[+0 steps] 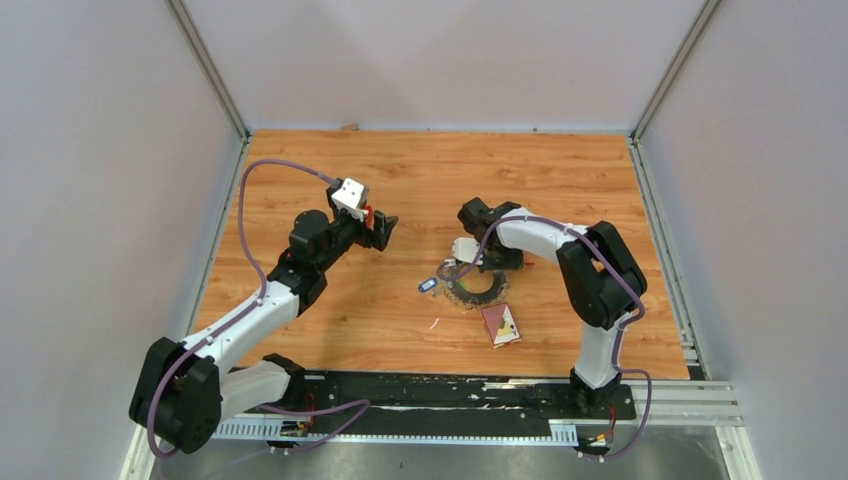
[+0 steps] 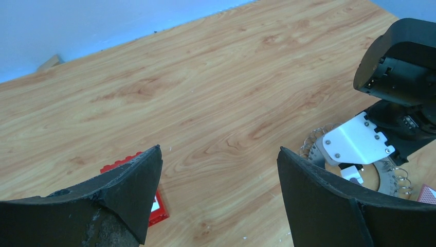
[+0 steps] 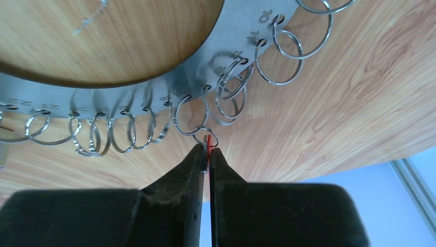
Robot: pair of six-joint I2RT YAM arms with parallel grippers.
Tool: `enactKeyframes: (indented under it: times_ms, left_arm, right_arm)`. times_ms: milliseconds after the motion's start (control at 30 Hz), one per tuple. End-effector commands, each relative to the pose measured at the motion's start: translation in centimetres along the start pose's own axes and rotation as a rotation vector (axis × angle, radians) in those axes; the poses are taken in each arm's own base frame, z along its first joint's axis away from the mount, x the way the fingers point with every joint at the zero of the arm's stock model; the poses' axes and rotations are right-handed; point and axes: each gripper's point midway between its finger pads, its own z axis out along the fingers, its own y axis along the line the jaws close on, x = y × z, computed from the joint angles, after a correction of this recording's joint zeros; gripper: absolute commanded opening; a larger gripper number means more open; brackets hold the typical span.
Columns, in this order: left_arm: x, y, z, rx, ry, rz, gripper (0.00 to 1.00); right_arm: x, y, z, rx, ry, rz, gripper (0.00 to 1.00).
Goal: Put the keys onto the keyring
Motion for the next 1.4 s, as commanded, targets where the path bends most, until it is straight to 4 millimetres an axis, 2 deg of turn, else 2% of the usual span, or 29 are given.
enactKeyframes:
  times_ms: [0,167,333,400,533,600,667,700,867,900,1133,1233,1367]
  left_arm:
    - [-3.2,0.2,-0.1,-0.007,-0.076,0.012,0.89]
    - [-3.3,0.2,-0.2,-0.005,-0.074,0.011,0.89]
    - [-3.4,0.0,-0.2,0.002,-0.078,0.01,0.89]
    - [-3.4,0.0,-0.1,0.003,-0.077,0.01,0.89]
    - [-3.4,0.1,-0.2,-0.002,-0.077,0.01,0.89]
    - [-3.5,0.2,-0.2,-0.005,-0.079,0.012,0.91]
    - [-3.6,0.4,-0.2,-0.019,-0.073,0.012,0.98]
    - [-3.7,0.7,-0.2,-0.034,-0.071,0.013,1.0]
    - [-4.6,2.2,-0.4,-0.111,-0.059,0.049,1.0]
    - [-4.9,2.5,-0.5,-0.128,-0.062,0.05,1.0]
    - [-7.2,4.5,-1.0,-0.238,-0.091,0.106,1.0]
    - [-8.1,5.1,-1.4,-0.261,-0.099,0.15,1.0]
    - [-7.5,5.7,-2.3,-0.265,-0.098,0.18,1.0]
  right_arm:
    - [0.9,-1.1,0.5,0.041,0.031,0.027,0.02]
    - [1.7,-1.2,1.3,0.03,0.035,0.057,0.1]
    - [2.2,-0.8,2.5,0.016,0.021,0.092,0.29]
    - [2.2,-0.6,2.9,0.01,0.008,0.11,0.33]
    - [2.9,-0.8,2.7,0.005,-0.022,0.162,0.4]
    - [3.2,-0.9,1.9,0.002,-0.062,0.195,0.49]
    - [3.9,-1.1,0.8,0.009,-0.106,0.235,0.64]
    - [4.1,-1.1,0.2,0.011,-0.131,0.253,0.68]
    - [5.3,-1.4,-2.7,0.024,-0.303,0.382,0.89]
    - [5.5,-1.8,-3.4,0.039,-0.346,0.419,0.99]
    - [7.6,-5.7,-8.6,0.231,-0.572,0.708,1.0]
    - [8.3,-6.7,-10.6,0.293,-0.65,0.845,1.0]
    - [9.0,-7.2,-12.7,0.406,-0.753,0.978,1.0]
